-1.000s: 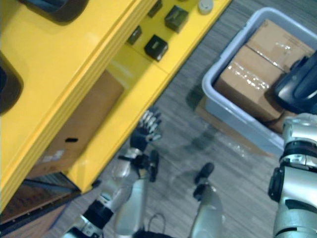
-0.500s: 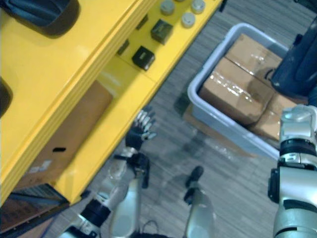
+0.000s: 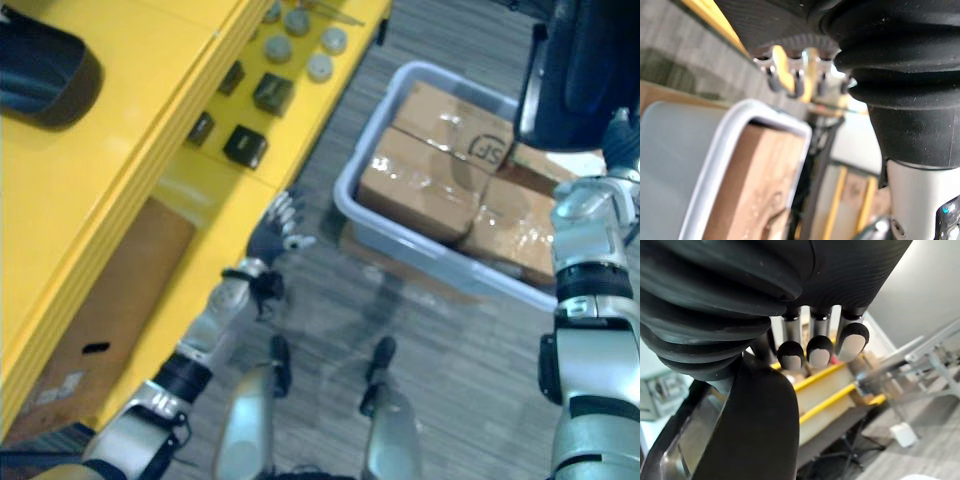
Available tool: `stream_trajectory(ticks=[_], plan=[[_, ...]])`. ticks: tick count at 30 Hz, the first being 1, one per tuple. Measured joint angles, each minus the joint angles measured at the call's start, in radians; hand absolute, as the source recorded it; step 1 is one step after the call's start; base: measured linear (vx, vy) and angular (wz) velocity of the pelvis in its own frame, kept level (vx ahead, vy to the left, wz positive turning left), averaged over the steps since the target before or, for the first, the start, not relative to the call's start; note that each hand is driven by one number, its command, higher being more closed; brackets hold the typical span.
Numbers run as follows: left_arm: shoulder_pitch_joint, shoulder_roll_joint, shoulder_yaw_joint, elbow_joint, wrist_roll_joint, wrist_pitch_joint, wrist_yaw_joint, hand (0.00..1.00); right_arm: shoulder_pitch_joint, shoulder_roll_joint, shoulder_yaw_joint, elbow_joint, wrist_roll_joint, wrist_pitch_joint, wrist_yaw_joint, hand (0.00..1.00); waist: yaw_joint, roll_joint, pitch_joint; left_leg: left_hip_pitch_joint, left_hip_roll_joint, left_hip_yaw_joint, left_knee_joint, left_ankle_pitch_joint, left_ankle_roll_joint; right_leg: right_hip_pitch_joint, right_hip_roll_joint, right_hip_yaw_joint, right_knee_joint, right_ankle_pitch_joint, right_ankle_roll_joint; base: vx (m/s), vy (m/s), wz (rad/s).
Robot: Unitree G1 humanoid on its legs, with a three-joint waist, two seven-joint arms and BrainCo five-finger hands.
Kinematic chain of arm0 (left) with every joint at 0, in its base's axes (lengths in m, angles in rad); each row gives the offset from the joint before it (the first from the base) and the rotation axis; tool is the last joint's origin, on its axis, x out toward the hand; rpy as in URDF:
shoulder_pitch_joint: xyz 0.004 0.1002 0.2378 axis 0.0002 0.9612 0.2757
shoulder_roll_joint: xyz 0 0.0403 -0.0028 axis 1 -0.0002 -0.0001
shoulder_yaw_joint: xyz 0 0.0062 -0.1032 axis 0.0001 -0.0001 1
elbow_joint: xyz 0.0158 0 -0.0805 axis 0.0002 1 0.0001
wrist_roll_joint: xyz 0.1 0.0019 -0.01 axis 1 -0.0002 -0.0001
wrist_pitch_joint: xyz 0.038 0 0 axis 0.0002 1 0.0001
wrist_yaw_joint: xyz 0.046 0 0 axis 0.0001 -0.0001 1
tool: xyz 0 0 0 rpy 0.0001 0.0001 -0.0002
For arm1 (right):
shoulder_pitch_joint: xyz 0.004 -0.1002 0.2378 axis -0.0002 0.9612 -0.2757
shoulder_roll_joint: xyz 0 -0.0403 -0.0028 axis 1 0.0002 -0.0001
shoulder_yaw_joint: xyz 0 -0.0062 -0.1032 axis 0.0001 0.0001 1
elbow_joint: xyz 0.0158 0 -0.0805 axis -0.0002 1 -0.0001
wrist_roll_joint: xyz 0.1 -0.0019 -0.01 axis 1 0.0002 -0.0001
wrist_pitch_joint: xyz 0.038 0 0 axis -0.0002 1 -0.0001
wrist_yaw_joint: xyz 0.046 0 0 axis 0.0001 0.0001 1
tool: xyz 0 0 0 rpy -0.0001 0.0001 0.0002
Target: Walk over and take plastic housings, then place them on the shelf
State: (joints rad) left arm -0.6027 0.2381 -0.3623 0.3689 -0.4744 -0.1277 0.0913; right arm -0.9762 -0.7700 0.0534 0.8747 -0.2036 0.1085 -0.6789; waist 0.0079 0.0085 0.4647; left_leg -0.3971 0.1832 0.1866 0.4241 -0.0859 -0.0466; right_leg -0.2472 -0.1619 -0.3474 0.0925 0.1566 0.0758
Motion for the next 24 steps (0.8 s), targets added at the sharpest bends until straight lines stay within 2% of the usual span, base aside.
stream_trajectory(ticks=[2, 5, 7, 10, 18, 22, 24], plan=[[-0.045, 0.003, 0.003, 0.03, -0.001, 0.008, -0.004, 0.0, -0.013, 0.0, 0.016, -0.01, -0.013, -0.012, 0.011, 1.0, -0.004, -0.007, 0.002, 0.016, 0.002, 0.018, -0.007, -0.001, -0.003, 0.0, 0.005, 0.017, -0.002, 0.001, -0.001, 0.01, -0.001, -0.21], [-0.122, 0.008, 0.003, 0.083, -0.022, 0.045, -0.029, 0.0, -0.03, 0.002, 0.038, -0.06, -0.048, -0.035, 0.035, 1.0, -0.026, -0.007, 0.002, 0.037, 0.005, 0.038, -0.027, 0.001, -0.009, 0.002, 0.008, 0.031, -0.006, 0.006, -0.004, 0.02, -0.01, -0.14], [-0.154, 0.009, 0.003, 0.119, -0.03, 0.055, -0.03, 0.0, -0.034, 0.006, 0.054, -0.082, -0.055, -0.046, 0.046, 1.0, -0.027, -0.011, 0.003, 0.052, 0.004, 0.047, -0.034, 0.003, -0.011, 0.003, 0.009, 0.047, -0.011, 0.01, -0.005, 0.03, -0.003, -0.18], [-0.223, 0.01, -0.002, 0.187, -0.039, 0.083, -0.029, 0.0, -0.068, 0.033, 0.092, -0.084, -0.067, -0.066, 0.054, 1.0, -0.052, -0.011, 0.003, 0.053, 0.006, 0.053, -0.038, 0.002, -0.011, 0.002, 0.013, 0.05, -0.018, 0.015, -0.008, 0.02, 0.001, -0.07], [-0.277, -0.011, -0.005, 0.228, -0.222, 0.112, -0.036, 0.0, -0.081, 0.084, 0.114, -0.092, -0.087, -0.117, 0.07, 1.0, -0.057, -0.013, 0.004, 0.077, 0.005, 0.079, -0.052, -0.002, -0.017, 0.002, 0.014, 0.076, -0.023, 0.016, -0.007, 0.01, 0.008, -0.09], [-0.277, -0.011, -0.003, 0.232, -0.302, 0.115, -0.036, 0.0, -0.079, 0.11, 0.13, -0.137, -0.108, -0.173, 0.069, 1.0, -0.072, -0.013, 0.004, 0.09, 0.002, 0.086, -0.063, -0.001, -0.016, 0.007, 0.012, 0.082, -0.023, 0.016, -0.008, 0.0, 0.003, -0.02], [-0.282, -0.013, -0.004, 0.232, -0.305, 0.124, -0.035, 0.0, -0.069, 0.131, 0.132, -0.165, -0.129, -0.188, 0.068, 1.0, -0.075, -0.013, 0.004, 0.097, 0.001, 0.092, -0.066, -0.001, -0.016, 0.008, 0.011, 0.088, -0.023, 0.016, -0.008, 0.0, 0.007, -0.06]])
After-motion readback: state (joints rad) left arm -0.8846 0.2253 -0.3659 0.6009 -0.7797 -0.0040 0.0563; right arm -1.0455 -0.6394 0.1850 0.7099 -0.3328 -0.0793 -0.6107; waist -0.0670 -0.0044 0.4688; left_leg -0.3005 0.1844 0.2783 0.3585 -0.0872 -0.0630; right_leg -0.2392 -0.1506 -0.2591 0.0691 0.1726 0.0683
